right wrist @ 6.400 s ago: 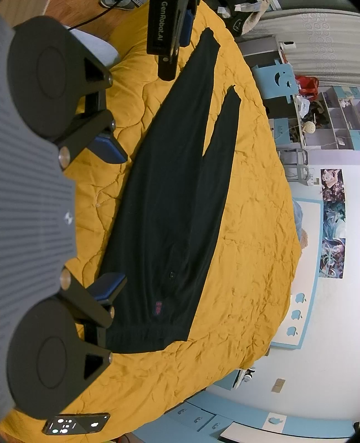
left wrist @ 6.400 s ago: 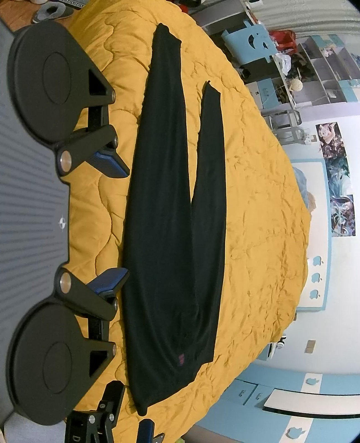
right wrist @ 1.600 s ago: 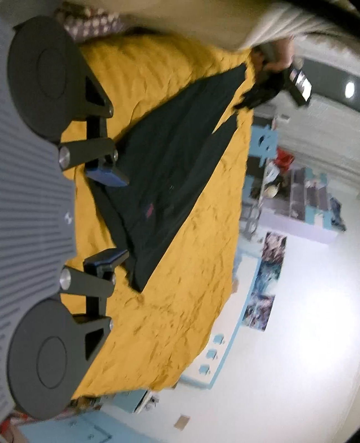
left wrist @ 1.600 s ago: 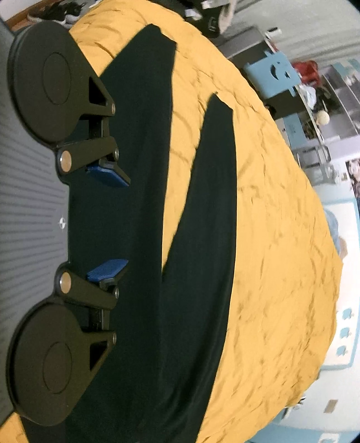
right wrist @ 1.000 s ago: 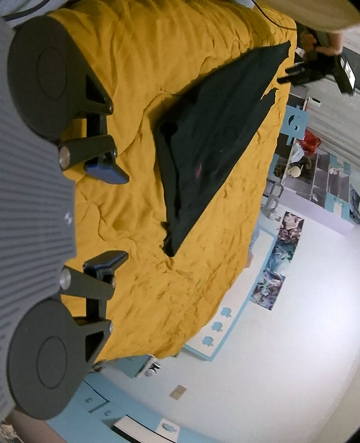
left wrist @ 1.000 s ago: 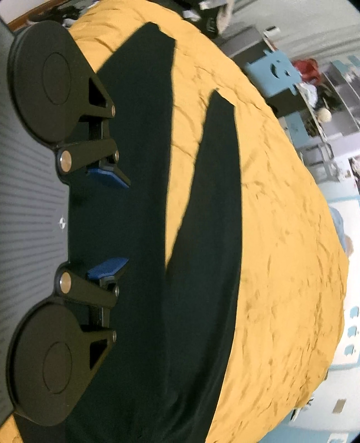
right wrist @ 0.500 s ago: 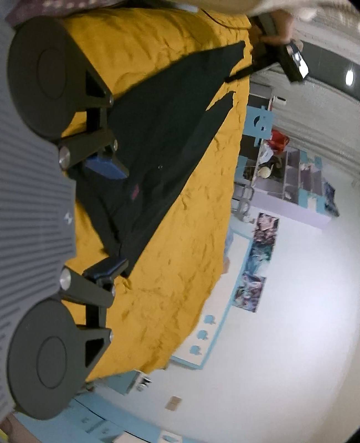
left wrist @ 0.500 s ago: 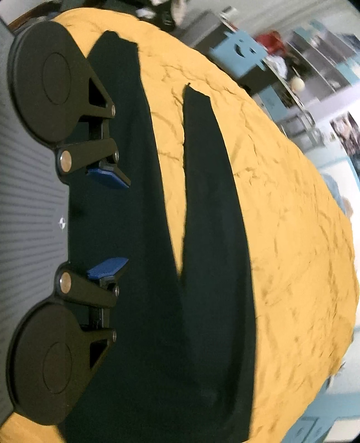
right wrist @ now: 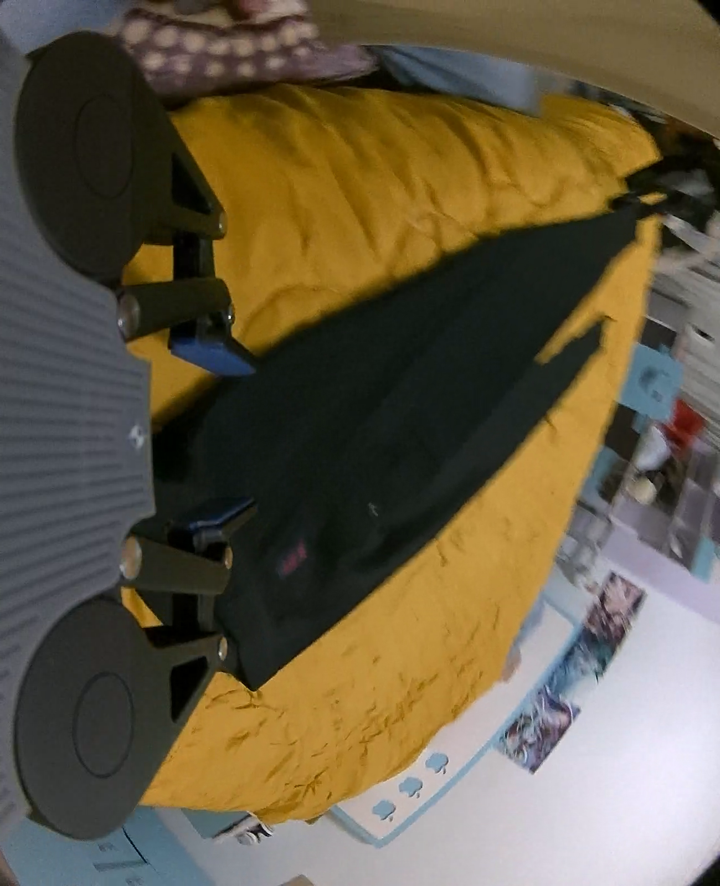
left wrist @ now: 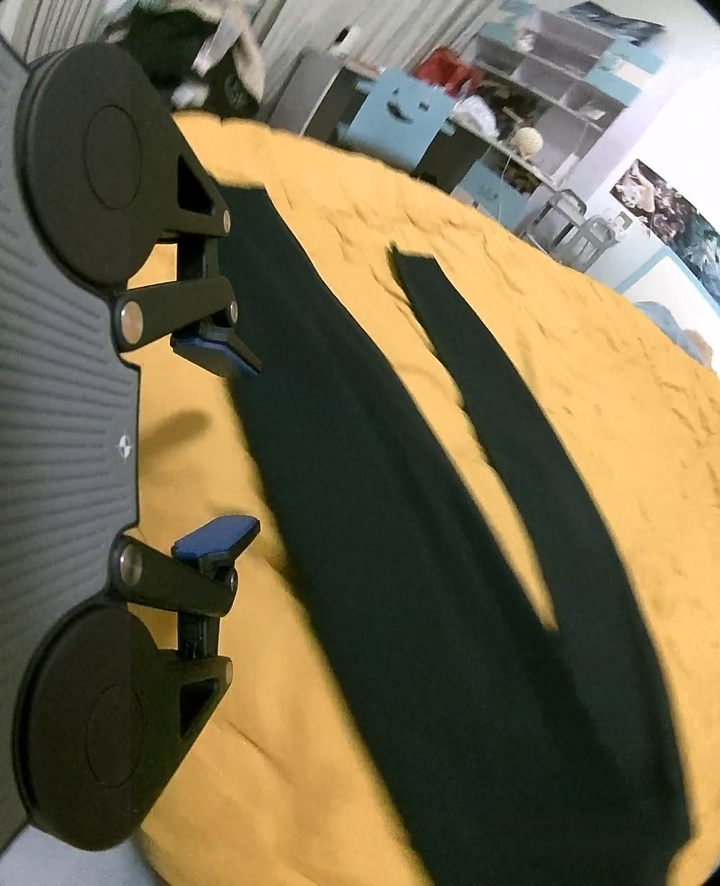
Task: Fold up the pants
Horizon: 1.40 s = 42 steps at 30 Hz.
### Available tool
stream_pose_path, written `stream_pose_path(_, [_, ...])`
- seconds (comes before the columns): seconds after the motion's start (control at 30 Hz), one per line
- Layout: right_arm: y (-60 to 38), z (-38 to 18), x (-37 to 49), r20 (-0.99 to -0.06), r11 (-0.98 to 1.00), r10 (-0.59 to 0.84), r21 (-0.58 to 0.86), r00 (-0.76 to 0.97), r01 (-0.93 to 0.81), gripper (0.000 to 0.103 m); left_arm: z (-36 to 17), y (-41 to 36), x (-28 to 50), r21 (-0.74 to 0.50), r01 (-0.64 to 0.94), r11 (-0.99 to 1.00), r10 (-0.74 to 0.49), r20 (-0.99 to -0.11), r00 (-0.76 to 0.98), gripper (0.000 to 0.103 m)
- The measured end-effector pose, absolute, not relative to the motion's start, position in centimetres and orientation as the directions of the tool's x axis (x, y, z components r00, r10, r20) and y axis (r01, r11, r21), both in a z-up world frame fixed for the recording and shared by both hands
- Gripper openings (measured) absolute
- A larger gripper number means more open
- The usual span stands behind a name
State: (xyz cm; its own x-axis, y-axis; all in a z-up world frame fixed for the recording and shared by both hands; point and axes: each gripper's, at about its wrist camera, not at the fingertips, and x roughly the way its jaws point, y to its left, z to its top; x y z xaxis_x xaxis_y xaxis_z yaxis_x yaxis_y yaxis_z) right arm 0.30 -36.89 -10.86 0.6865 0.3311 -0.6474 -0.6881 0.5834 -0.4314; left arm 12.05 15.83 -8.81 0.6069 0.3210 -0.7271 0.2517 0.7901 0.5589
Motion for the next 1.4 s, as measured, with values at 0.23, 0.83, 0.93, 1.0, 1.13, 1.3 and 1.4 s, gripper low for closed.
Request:
stream_pose_path(0.23, [-36.0,-12.3,1.1,-0.696,0.564,0.197,-0.495,0.691,-0.66,0.034,-11.4,20.9,14.2,0.717,0.24,0.655,0.44,-0.619,0.651,0.069])
stream_pose_path(0.83, [-35.1,-12.3,-0.2,-0.649,0.511,0.102,-0.616,0.754,-0.599,0.001,-11.6,25.3,20.6,0.656,-0.041,0.754,0.528,-0.568,0.632,0.002])
stream_pose_path(0.93, [-35.3,-11.3,-0.2,-0.631,0.523,0.11,-0.62,0.768,-0.585,0.0,-10.2,25.7,20.5,0.618,-0.088,0.781,0.527,-0.576,0.625,0.001])
stream_pose_path(1.0, [-35.6,-10.3,0.1,-0.617,0.542,0.119,-0.616,0.778,-0.571,0.0,-9.2,25.5,20.6,0.603,-0.114,0.79,0.529,-0.575,0.624,0.001])
stream_pose_path(1.13, [-36.1,-8.0,1.5,-0.594,0.584,0.136,-0.598,0.793,-0.549,0.0,-7.6,24.8,21.7,0.584,-0.161,0.796,0.54,-0.564,0.625,0.001])
stream_pose_path(1.3, [-37.3,-4.9,5.1,-0.559,0.652,0.15,-0.564,0.816,-0.507,0.0,-5.3,24.9,24.7,0.543,-0.236,0.806,0.561,-0.573,0.598,0.001])
stream_pose_path(1.4, [-38.1,-3.7,8.0,-0.548,0.695,0.152,-0.533,0.822,-0.483,0.0,-4.4,25.0,26.9,0.526,-0.268,0.807,0.571,-0.579,0.582,0.001])
